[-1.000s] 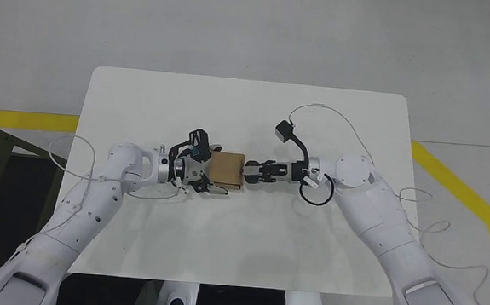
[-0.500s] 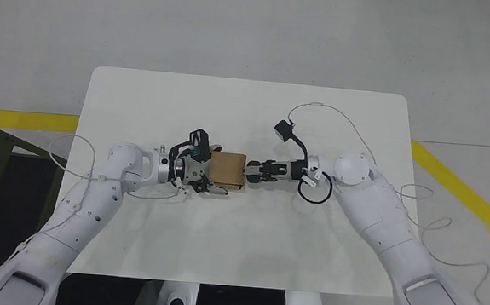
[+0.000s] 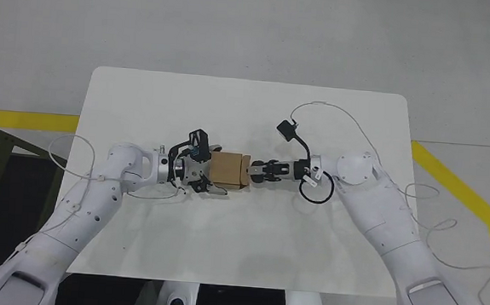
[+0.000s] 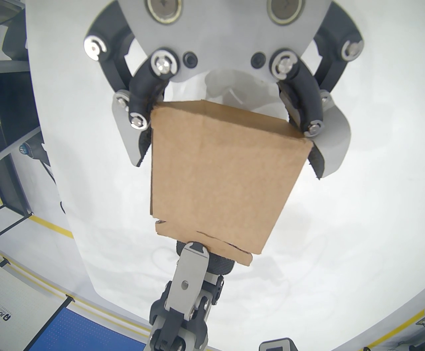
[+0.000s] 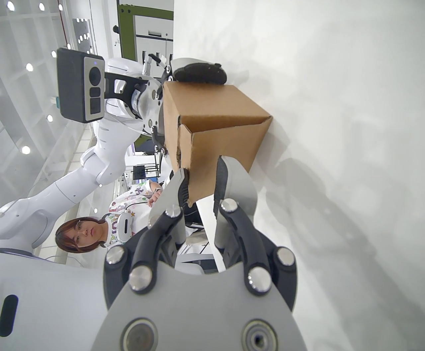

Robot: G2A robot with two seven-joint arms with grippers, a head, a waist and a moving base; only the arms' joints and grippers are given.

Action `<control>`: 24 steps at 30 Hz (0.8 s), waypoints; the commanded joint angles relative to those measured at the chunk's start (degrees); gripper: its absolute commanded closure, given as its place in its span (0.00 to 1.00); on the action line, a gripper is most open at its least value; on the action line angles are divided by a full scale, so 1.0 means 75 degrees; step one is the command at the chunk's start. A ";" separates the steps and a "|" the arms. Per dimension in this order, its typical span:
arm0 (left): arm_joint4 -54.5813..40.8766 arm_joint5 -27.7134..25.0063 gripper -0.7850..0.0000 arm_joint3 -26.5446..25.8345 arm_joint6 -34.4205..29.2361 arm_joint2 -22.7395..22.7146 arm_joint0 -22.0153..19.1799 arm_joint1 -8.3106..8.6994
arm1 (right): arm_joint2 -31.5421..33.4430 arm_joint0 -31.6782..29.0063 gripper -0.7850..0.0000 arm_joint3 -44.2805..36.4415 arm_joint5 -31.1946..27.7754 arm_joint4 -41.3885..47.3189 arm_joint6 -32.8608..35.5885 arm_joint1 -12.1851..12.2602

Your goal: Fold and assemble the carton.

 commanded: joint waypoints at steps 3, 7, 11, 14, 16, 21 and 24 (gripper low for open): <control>0.0022 0.0000 0.00 -0.0011 0.0014 -0.0005 0.0002 0.0003 | 0.0043 -0.0040 0.82 -0.0093 0.0056 -0.0078 -0.0016 0.0029; 0.0029 0.0000 0.00 -0.0012 0.0024 -0.0005 0.0002 0.0005 | 0.0038 -0.0069 0.82 -0.0234 0.0116 -0.0118 -0.0037 0.0037; 0.0014 0.0000 0.00 -0.0011 0.0034 0.0003 0.0000 0.0005 | -0.0036 -0.0047 0.83 -0.0304 0.0154 -0.0155 -0.0052 0.0016; 0.0005 0.0000 0.00 -0.0008 0.0038 0.0003 -0.0005 0.0005 | -0.0105 0.0000 0.84 -0.0298 0.0182 -0.0199 -0.0083 -0.0007; 0.0020 0.0000 0.00 -0.0011 0.0047 0.0001 -0.0005 0.0005 | -0.0136 0.0036 0.85 -0.0274 0.0193 -0.0249 -0.0115 -0.0018; 0.0016 0.0000 0.00 -0.0005 0.0041 -0.0005 -0.0005 0.0003 | -0.0131 0.0081 0.86 -0.0212 0.0217 -0.0318 -0.0167 -0.0018; 0.0011 0.0000 0.00 -0.0004 0.0041 -0.0003 -0.0005 0.0003 | -0.0122 0.0074 0.87 -0.0260 0.0218 -0.0330 -0.0164 -0.0013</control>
